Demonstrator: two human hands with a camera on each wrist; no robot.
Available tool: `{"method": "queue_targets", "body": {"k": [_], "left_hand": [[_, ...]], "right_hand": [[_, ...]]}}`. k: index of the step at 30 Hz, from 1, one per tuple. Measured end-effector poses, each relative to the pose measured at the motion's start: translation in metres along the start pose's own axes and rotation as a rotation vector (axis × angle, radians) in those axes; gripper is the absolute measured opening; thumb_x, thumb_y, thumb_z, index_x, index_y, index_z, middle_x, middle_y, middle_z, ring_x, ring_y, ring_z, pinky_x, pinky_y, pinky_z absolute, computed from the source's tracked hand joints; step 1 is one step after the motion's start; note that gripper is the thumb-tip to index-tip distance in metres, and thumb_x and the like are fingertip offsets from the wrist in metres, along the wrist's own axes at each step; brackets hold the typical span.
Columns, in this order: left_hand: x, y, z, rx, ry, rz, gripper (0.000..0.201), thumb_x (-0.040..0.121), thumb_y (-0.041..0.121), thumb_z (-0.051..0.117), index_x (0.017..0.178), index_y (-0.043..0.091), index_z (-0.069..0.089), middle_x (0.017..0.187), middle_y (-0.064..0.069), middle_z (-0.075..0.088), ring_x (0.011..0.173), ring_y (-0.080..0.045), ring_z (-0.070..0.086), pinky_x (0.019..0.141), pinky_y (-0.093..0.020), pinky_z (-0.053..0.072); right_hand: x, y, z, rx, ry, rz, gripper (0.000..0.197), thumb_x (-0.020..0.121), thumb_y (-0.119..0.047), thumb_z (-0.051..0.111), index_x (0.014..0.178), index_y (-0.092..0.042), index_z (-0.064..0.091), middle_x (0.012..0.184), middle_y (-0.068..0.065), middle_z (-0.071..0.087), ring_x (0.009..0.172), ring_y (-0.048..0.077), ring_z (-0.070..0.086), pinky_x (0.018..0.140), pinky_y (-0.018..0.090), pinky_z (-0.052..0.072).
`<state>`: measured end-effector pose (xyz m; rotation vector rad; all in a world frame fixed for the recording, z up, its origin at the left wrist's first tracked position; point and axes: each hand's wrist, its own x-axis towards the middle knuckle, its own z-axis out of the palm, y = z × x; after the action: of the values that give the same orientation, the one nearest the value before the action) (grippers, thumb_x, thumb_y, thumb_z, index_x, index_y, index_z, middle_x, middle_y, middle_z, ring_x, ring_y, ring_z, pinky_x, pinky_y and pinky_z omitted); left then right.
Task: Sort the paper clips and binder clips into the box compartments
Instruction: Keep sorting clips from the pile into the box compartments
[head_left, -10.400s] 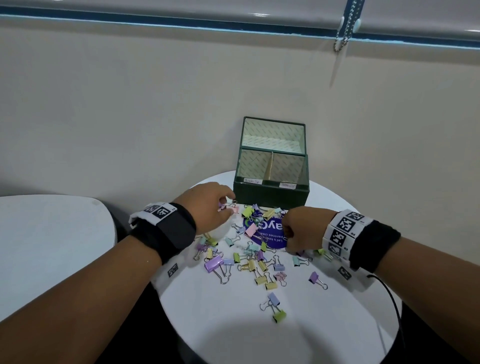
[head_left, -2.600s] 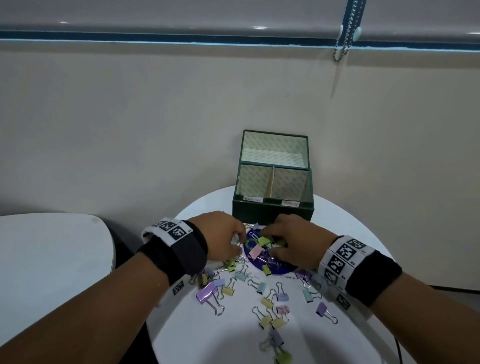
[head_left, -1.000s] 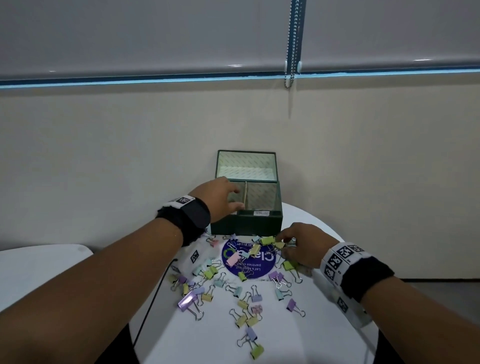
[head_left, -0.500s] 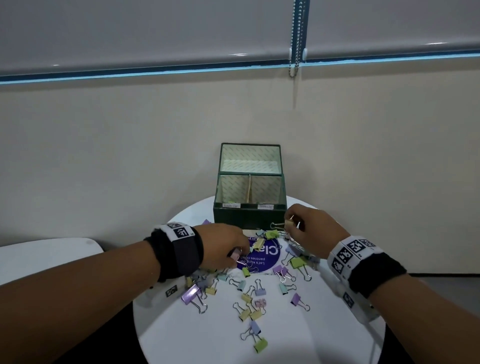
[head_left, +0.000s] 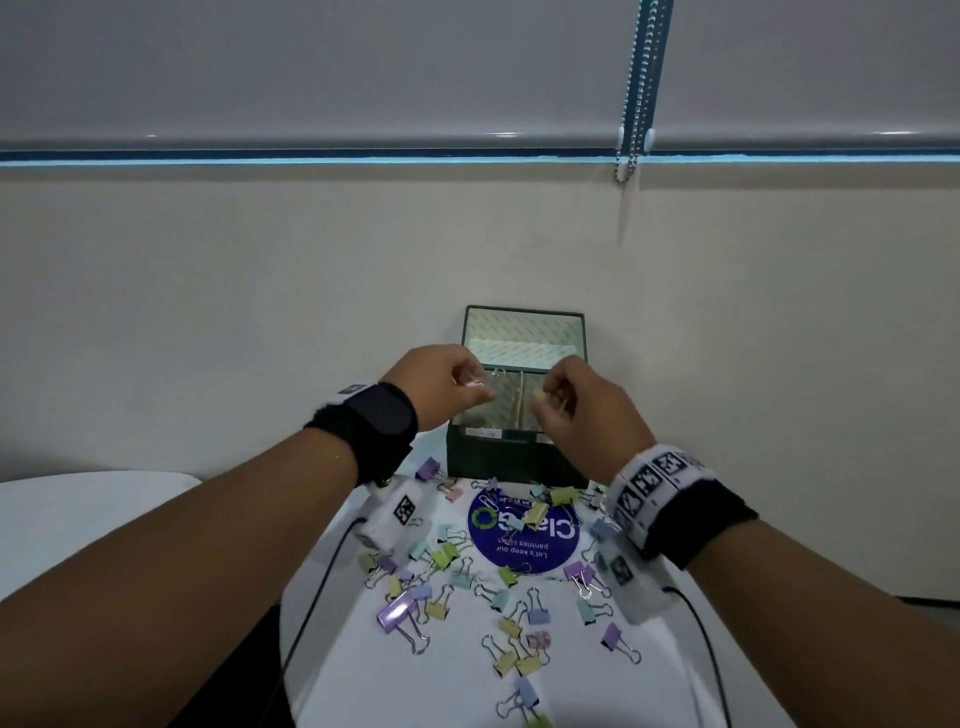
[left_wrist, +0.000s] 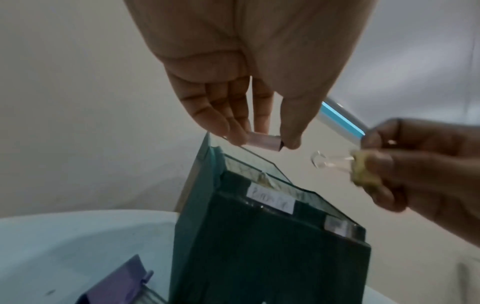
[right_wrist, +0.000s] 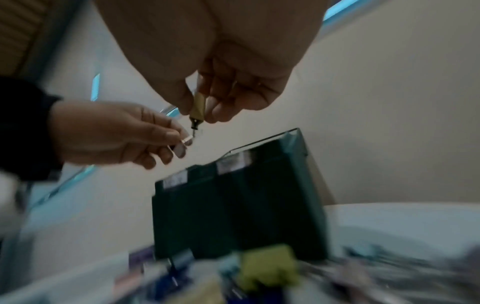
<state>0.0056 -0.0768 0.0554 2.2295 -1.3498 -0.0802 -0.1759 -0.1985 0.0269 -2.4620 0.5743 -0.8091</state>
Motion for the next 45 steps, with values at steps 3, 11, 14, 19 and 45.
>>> {"method": "queue_targets", "body": {"k": [3,11,14,19,45], "left_hand": [[0.001,-0.003,0.000,0.008,0.120,-0.032,0.029,0.087,0.053,0.065,0.093,0.025,0.068,0.092,0.009,0.067,0.085,-0.011,0.061,0.078,-0.030,0.052],[-0.030,-0.054,0.009,0.278,-0.220,-0.025,0.017,0.092,0.033,0.063,0.106,0.028,0.070,0.104,0.010,0.064,0.099,-0.014,0.061,0.084,-0.026,0.046],[-0.043,-0.062,0.021,0.308,-0.284,0.044,0.020,0.091,0.032,0.063,0.110,0.032,0.071,0.108,0.008,0.059,0.104,-0.016,0.058,0.089,-0.031,0.047],[-0.053,-0.056,0.029,0.332,-0.345,0.128,0.035,0.096,0.020,0.055,0.118,0.043,0.069,0.107,0.001,0.054,0.102,-0.019,0.054,0.085,-0.034,0.049],[-0.059,-0.060,0.035,0.453,-0.334,0.131,0.020,0.091,0.037,0.061,0.106,0.037,0.073,0.116,0.009,0.057,0.114,-0.020,0.047,0.091,-0.035,0.048]], "right_hand": [[0.024,-0.015,0.011,0.091,-0.017,0.084,0.025,0.091,-0.038,0.070,0.105,-0.024,0.055,0.089,-0.009,0.064,0.074,0.011,0.063,0.072,0.032,0.059],[0.012,-0.016,0.022,-0.275,-0.293,-0.156,0.008,0.095,-0.023,0.062,0.097,-0.022,0.069,0.099,-0.004,0.068,0.088,0.017,0.064,0.083,0.036,0.057],[0.006,-0.017,0.031,-0.455,-0.552,-0.166,0.013,0.096,-0.023,0.059,0.103,-0.023,0.070,0.103,-0.001,0.070,0.089,0.020,0.064,0.082,0.038,0.058],[0.002,-0.010,0.050,-0.617,-0.820,-0.144,0.049,0.091,-0.010,0.064,0.137,-0.028,0.058,0.135,0.003,0.061,0.116,0.028,0.061,0.097,0.039,0.053],[-0.006,-0.012,0.023,0.236,-0.424,0.396,0.017,0.099,-0.009,0.050,0.083,-0.012,0.054,0.081,0.011,0.065,0.064,0.020,0.058,0.063,0.034,0.047]]}}
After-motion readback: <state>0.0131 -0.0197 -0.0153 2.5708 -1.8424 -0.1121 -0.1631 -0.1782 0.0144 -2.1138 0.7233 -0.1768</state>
